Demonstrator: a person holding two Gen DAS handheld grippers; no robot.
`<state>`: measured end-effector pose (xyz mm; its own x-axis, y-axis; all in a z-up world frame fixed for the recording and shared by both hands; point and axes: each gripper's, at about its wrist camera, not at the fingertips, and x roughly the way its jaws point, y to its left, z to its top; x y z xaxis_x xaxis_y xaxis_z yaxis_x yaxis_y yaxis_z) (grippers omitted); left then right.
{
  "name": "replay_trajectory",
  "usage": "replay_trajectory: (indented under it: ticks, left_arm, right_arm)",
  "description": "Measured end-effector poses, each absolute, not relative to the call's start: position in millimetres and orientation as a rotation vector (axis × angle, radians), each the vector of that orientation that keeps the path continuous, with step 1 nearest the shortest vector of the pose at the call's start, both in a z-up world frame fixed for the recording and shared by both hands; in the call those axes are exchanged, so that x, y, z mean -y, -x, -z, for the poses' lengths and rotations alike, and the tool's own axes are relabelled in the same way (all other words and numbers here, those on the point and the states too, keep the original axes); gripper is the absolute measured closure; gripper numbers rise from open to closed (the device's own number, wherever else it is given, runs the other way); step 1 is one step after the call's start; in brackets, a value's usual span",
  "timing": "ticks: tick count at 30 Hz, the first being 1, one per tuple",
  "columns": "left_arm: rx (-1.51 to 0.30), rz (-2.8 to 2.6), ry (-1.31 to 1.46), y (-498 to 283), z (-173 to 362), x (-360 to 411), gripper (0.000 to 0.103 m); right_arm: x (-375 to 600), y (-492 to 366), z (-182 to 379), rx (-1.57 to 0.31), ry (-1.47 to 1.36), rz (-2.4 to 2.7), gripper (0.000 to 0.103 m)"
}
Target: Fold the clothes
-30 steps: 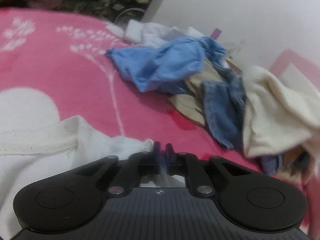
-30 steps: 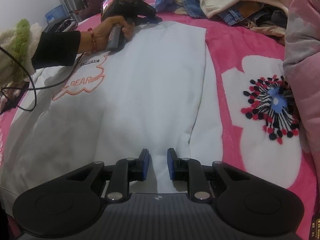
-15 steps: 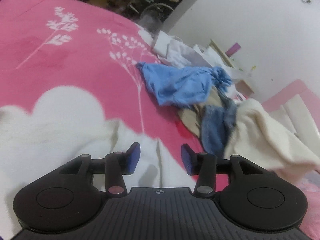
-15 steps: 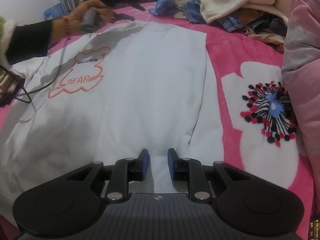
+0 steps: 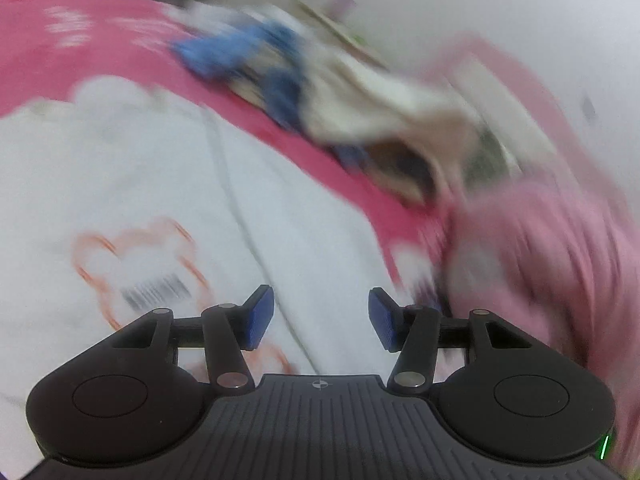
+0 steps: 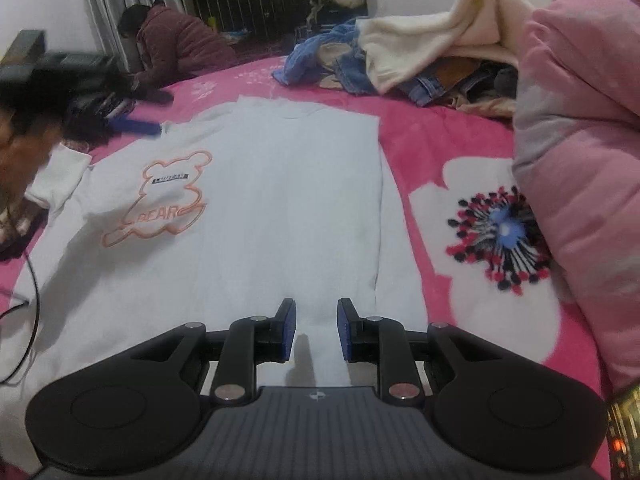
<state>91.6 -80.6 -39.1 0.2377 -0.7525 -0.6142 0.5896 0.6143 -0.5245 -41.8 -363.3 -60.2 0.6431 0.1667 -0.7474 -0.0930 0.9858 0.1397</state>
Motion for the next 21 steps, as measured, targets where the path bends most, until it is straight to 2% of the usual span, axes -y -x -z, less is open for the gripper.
replay_trajectory:
  ticks: [3, 7, 13, 16, 21]
  left_arm:
    - [-0.913, 1.032, -0.018, -42, 46, 108, 0.051]
    - [-0.851, 1.126, -0.168, 4, 53, 128, 0.051]
    - [-0.868, 1.261, -0.313, 59, 75, 139, 0.051]
    - [-0.912, 1.299, -0.298, 75, 84, 132, 0.052]
    - [-1.012, 1.287, -0.095, 63, 90, 124, 0.054]
  right_arm:
    - [363, 58, 74, -0.919, -0.034, -0.087, 0.085]
    - [376, 74, 64, -0.872, -0.129, 0.027, 0.085]
    - [381, 76, 48, -0.816, -0.234, -0.008, 0.085]
    - [383, 75, 45, -0.819, -0.279, -0.05, 0.085]
    - [396, 77, 49, -0.841, -0.345, -0.026, 0.084]
